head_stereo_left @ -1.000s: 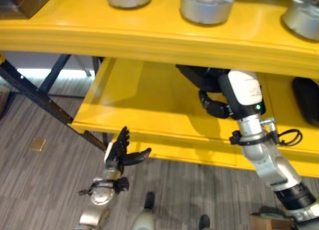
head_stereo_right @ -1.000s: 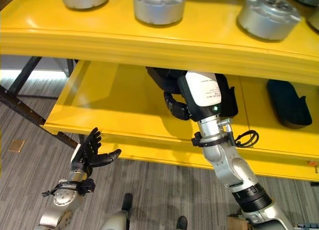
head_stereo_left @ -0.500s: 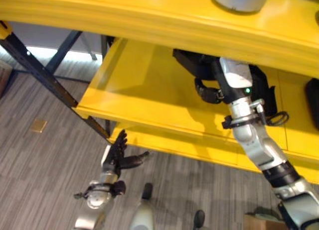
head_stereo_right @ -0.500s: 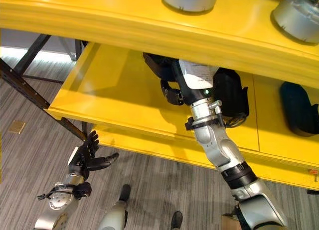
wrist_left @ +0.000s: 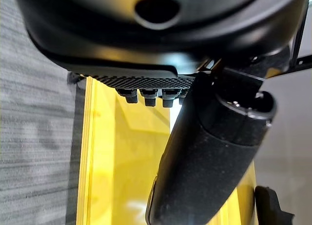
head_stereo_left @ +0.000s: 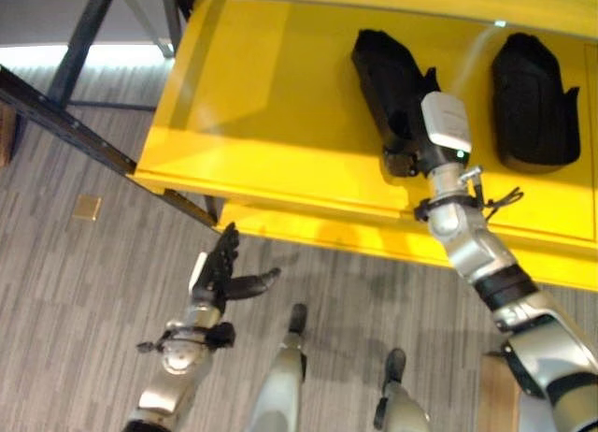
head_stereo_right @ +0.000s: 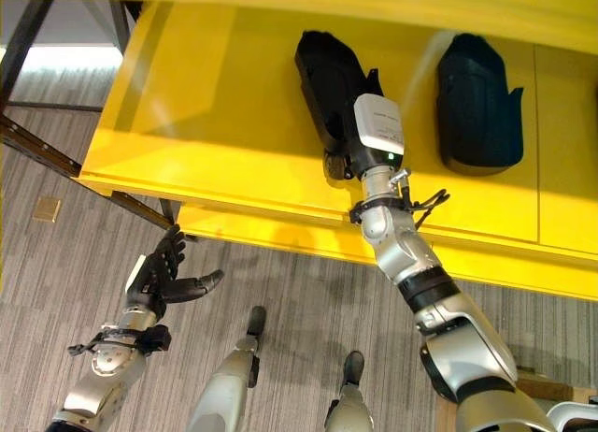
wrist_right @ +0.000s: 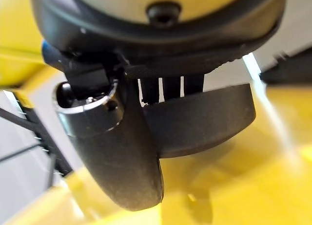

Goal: Move parts from the plastic box to the shelf.

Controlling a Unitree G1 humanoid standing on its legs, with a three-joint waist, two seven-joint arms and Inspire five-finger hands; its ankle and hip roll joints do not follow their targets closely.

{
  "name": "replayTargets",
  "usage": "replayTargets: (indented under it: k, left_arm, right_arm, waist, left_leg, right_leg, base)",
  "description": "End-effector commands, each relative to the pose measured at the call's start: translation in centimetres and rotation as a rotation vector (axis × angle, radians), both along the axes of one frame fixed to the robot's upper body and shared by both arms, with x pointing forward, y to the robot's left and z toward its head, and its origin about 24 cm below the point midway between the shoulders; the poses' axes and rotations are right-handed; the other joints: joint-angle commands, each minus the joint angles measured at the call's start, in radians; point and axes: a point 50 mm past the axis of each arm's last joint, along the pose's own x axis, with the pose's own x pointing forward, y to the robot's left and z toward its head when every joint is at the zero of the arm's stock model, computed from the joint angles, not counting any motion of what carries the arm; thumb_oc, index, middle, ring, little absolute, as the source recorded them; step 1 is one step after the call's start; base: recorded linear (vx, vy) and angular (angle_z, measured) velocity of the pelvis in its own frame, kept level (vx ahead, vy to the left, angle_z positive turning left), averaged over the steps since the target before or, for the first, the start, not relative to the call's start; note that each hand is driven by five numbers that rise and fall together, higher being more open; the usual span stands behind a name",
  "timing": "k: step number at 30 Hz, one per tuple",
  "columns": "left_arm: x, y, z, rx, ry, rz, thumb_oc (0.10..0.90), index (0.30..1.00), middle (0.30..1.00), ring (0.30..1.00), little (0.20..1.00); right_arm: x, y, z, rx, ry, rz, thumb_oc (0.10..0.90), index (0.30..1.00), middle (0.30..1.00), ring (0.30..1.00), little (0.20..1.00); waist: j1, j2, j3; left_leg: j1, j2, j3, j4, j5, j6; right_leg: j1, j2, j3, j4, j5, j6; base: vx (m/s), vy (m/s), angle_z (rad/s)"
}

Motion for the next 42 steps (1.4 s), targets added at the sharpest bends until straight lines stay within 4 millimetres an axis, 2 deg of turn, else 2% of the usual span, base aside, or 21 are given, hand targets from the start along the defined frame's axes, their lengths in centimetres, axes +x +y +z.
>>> replayTargets:
  k: [1, 4, 9, 18, 26, 34, 42]
  left_arm:
    - [0.3, -0.2, 3.5, -0.031, -0.199, -0.024, 0.900, 1.000, 1.000, 1.000, 1.000]
    - [0.5, -0.4, 3.6, -0.025, -0.208, -0.022, 0.900, 1.000, 1.000, 1.000, 1.000]
    - [0.8, -0.8, 3.9, -0.029, -0.222, -0.034, 0.900, 1.000, 1.000, 1.000, 1.000]
    - [1.0, -1.0, 4.3, -0.029, -0.239, -0.031, 0.900, 1.000, 1.000, 1.000, 1.000]
    - [1.0, -1.0, 4.4, -0.035, -0.242, -0.021, 0.900, 1.000, 1.000, 1.000, 1.000]
    - [1.1, -1.0, 4.6, -0.034, -0.253, 0.004, 0.900, 1.000, 1.000, 1.000, 1.000]
    - [1.2, -1.2, 4.8, -0.038, -0.259, 0.009, 0.900, 1.000, 1.000, 1.000, 1.000]
  right_arm:
    - [-0.2, 2.8, 6.0, -0.001, -0.214, 0.109, 0.400, 0.300, 0.300, 0.300, 0.300]
    - [0.4, 2.9, 3.7, 0.017, -0.114, 0.099, 0.400, 0.300, 0.300, 0.300, 0.300]
    - [1.2, 3.5, 1.8, 0.021, -0.018, 0.092, 0.400, 0.300, 0.300, 0.300, 0.300]
    - [1.6, 4.0, 0.1, 0.092, 0.049, 0.086, 0.400, 0.300, 0.300, 0.300, 0.300]
    - [1.5, 3.5, -0.1, 0.283, 0.021, 0.061, 0.400, 0.300, 0.300, 0.300, 0.300]
    - [0.7, 3.3, 0.9, 0.451, -0.085, 0.058, 0.400, 0.300, 0.300, 0.300, 0.300]
    - [0.3, 3.5, 1.7, 0.516, -0.148, 0.060, 0.400, 0.300, 0.300, 0.300, 0.300]
  waist:
    - [0.005, -0.003, -0.069]
    - [0.007, 0.006, -0.059]
    - [0.012, 0.016, -0.046]
    - [0.015, 0.024, -0.030]
    - [0.009, 0.031, -0.020]
    - [0.005, 0.040, -0.010]
    - [0.011, 0.044, -0.005]
  left_leg:
    - [0.033, -0.014, 0.074, 0.101, -0.135, 0.050]
    - [0.023, -0.020, 0.070, 0.105, -0.136, 0.052]
    - [0.010, -0.028, 0.068, 0.112, -0.138, 0.055]
    - [-0.003, -0.032, 0.070, 0.116, -0.138, 0.057]
    - [-0.012, -0.033, 0.074, 0.117, -0.137, 0.058]
    - [-0.019, -0.036, 0.075, 0.119, -0.139, 0.064]
    - [-0.027, -0.042, 0.071, 0.120, -0.140, 0.067]
  right_leg:
    - [-0.093, 0.013, 0.049, 0.158, -0.057, -0.053]
    - [-0.097, 0.010, 0.045, 0.160, -0.059, -0.052]
    - [-0.106, 0.008, 0.044, 0.165, -0.058, -0.054]
    - [-0.121, 0.008, 0.046, 0.170, -0.055, -0.053]
    - [-0.130, 0.006, 0.047, 0.171, -0.050, -0.052]
    - [-0.138, 0.005, 0.052, 0.173, -0.049, -0.049]
    - [-0.135, -0.001, 0.044, 0.168, -0.047, -0.047]
  base:
    - [0.00, 0.000, 0.00]
    - [0.00, 0.000, 0.00]
    - [0.00, 0.000, 0.00]
    - [0.00, 0.000, 0.00]
    - [0.00, 0.000, 0.00]
    - [0.00, 0.000, 0.00]
    - [0.00, 0.000, 0.00]
